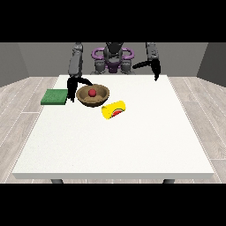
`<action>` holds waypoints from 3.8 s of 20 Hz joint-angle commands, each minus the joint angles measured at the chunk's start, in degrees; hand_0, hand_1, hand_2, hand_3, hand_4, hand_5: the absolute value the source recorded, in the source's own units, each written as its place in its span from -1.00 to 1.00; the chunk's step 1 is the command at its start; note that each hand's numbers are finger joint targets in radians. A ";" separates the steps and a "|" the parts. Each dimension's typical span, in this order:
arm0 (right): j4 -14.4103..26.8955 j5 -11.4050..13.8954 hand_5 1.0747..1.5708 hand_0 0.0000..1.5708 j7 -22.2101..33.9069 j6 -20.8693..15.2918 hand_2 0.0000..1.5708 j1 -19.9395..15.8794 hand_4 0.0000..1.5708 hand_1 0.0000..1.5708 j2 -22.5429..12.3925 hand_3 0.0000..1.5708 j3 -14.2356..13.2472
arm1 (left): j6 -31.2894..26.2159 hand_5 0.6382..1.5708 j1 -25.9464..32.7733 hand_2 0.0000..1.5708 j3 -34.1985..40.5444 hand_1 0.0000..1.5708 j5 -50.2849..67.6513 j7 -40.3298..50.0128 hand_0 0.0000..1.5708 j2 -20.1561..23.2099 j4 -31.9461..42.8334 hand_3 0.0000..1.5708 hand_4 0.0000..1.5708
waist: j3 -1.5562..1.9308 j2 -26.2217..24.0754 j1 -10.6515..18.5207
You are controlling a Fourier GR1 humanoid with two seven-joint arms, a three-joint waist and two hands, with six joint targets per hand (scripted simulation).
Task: Pick the cup and pour the ball into the bowl, then pick the bowl and place it on the pad
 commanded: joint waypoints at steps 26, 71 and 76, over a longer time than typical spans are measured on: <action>16.54 17.21 0.98 1.00 15.33 -28.12 1.00 -3.12 0.10 1.00 -5.83 0.33 9.76 | -7.18 0.68 2.46 -1.00 4.12 -1.00 4.42 0.60 -1.00 2.72 -0.63 -1.00 0.22 | -0.23 -5.82 3.71; 17.82 9.72 0.79 -0.22 17.81 -13.00 -0.13 -6.14 -1.00 -0.22 -27.13 0.35 -2.96 | -27.92 0.95 4.62 -1.00 31.94 -1.00 24.15 -8.67 -1.00 30.94 12.57 -1.00 0.49 | 0.05 2.94 -2.30; 16.93 10.24 0.28 -1.00 21.57 -9.49 -0.77 -8.41 -1.00 -1.00 -28.19 -0.85 -0.99 | -27.18 0.96 4.19 -1.00 31.11 -1.00 23.07 -6.51 -1.00 32.17 13.49 -1.00 0.50 | 0.02 -0.66 -3.12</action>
